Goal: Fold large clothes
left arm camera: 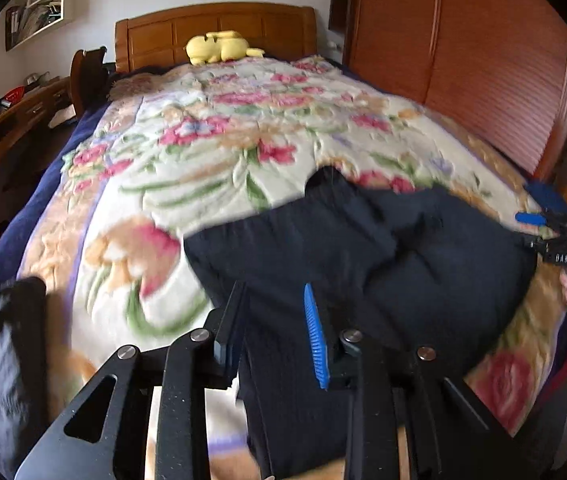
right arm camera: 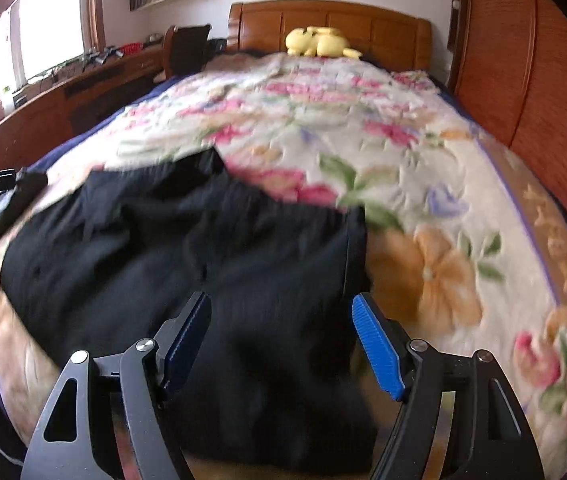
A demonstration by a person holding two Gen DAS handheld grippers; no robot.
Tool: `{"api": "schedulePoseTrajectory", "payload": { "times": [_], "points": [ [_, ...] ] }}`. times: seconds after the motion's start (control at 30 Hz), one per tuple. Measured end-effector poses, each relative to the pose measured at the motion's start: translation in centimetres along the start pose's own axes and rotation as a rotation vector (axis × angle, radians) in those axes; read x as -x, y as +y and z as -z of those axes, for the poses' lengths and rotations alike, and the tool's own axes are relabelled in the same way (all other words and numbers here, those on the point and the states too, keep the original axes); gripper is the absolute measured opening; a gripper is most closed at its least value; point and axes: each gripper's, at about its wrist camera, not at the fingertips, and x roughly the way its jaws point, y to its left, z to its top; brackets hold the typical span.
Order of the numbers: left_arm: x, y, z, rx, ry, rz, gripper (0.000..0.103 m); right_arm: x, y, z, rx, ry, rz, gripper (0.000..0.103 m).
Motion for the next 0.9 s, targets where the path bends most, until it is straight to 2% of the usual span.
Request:
{"api": "schedulePoseTrajectory", "payload": {
  "times": [0.2,0.37,0.77,0.9],
  "points": [
    [0.9,-0.4,5.0,0.008,0.037,0.018,0.029,1.7,-1.2,3.1,-0.014,0.008,0.02,0.079],
    [1.4,-0.8,8.1,0.037,0.052,0.039,0.029,2.9,-2.0,5.2,-0.06,0.032,-0.001,0.081],
    [-0.8,-0.2,10.1,0.047,0.104,-0.034,0.029,1.1,-2.2,6.6,-0.093,0.089,-0.026,0.081],
    [-1.3,0.3,10.5,0.069,0.108,-0.029,0.03,0.8,-2.3,6.9,-0.103,0.08,-0.034,0.081]
  ]
}}
